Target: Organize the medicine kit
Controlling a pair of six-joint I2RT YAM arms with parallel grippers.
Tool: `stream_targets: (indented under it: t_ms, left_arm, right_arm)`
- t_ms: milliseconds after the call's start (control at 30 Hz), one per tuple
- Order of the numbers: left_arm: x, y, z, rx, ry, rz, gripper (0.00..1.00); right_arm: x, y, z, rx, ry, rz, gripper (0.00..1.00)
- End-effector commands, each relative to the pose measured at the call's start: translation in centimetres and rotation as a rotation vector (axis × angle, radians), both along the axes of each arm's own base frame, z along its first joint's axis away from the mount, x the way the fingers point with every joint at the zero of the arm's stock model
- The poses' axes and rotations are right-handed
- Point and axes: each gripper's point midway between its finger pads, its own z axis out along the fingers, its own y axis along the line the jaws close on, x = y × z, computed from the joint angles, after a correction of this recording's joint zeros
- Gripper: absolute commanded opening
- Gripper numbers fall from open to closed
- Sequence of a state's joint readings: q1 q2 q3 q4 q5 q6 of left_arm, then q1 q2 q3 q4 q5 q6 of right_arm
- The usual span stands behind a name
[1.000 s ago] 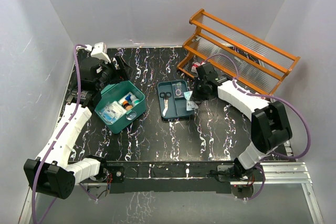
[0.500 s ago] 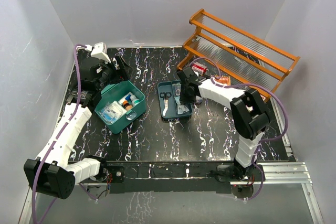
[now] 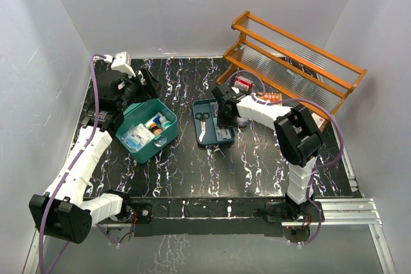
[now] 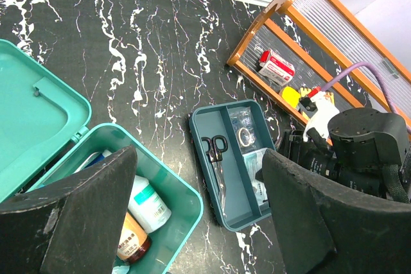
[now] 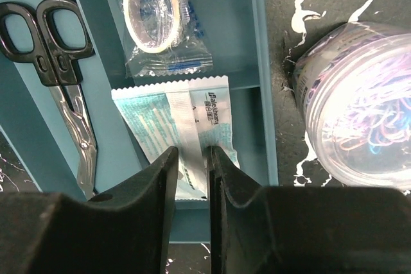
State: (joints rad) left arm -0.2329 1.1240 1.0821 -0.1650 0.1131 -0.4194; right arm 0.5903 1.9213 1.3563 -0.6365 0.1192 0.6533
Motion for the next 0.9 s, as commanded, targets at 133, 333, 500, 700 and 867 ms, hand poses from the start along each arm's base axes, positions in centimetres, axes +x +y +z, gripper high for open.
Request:
stream_targets:
  t_ms: [133,333,500,700,867]
  left_arm:
    - [0.0,0.0,1.5,-0.004,-0.039,-0.004,0.78]
    - [-0.1,0.0,1.6,-0.001,-0.041,-0.002,0.78]
    - [-0.1,0.0,1.6,0.0,-0.042,-0.002,0.78]
    - [-0.1,0.1,1.6,0.001,-0.041,-0.001,0.78]
    - [0.0,0.1,1.5,0.001,-0.039,-0.003,0.78]
  right_arm:
    - [1.9,0.5,3.5,-0.016,-0.094,0.006,0.24]
    - [2.9,0.7,4.4,-0.04,-0.133,0.024,0.24]
    - [3.1,0.5,3.2,-0.075,-0.114,0.04,0.23]
    - [2.6,0.3,1.3,-0.099,-0.072,0.062,0.23]
    - [2.3,0.2,0.4,-0.111,-0.054,0.078,0.22]
